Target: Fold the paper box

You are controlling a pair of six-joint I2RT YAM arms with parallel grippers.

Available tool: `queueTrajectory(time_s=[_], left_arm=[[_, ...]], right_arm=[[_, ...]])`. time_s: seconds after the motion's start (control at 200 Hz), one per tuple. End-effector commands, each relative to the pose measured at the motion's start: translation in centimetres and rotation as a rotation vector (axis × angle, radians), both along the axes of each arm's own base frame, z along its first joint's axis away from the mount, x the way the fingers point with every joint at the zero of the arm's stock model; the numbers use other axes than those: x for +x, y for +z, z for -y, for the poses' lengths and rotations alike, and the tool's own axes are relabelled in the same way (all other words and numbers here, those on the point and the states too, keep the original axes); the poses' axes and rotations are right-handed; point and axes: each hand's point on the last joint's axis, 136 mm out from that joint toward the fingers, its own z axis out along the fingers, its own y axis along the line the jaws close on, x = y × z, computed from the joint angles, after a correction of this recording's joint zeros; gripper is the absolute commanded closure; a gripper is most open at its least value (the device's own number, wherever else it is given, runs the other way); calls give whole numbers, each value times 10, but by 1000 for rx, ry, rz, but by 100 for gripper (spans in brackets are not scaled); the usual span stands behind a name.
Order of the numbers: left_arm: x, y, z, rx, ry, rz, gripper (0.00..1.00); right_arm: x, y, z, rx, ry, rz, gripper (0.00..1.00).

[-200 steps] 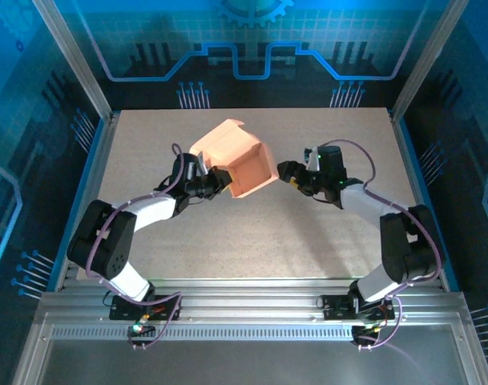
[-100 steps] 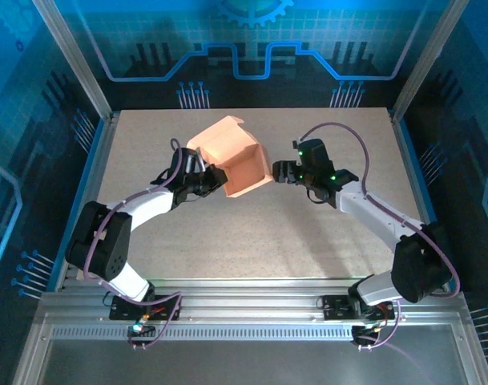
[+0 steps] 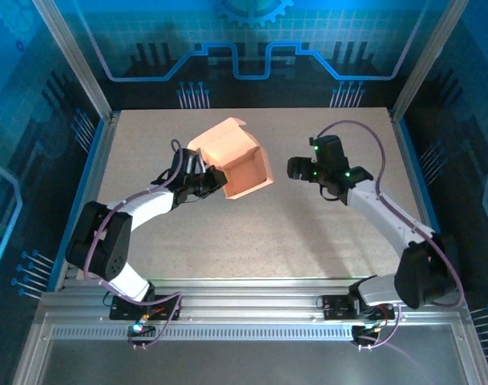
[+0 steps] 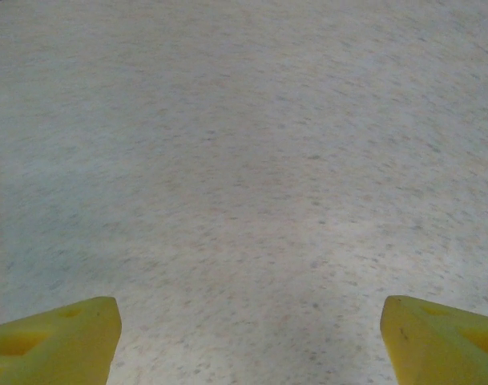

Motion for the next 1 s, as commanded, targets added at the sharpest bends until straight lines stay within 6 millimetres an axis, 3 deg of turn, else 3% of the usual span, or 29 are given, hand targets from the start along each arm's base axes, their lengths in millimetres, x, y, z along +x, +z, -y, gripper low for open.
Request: queueTrajectory(time_s=[0.0,0.155,0.49,0.67,0.77,0.991], left_arm=[[-2,-1,-4,25,5,1,100],[-2,-2,-6,31,13,-3,100],[-3,3,-3,12,4,0,100],[-1,3,-2,-6,11,0,100],[0,3,-1,-9,19,-2,92],[2,-3,1,-21,32,-15,68]], right_arm=[[-6,40,-43,-15,161,134,16],[-4,36,-80,-192,235,139,19],[13,4,-106,-470,232,61,50],[14,-3,-114,-509,236,47,82],[15,-1,-114,-528,221,57,100],[16,1,-111,-549,159,65,100]])
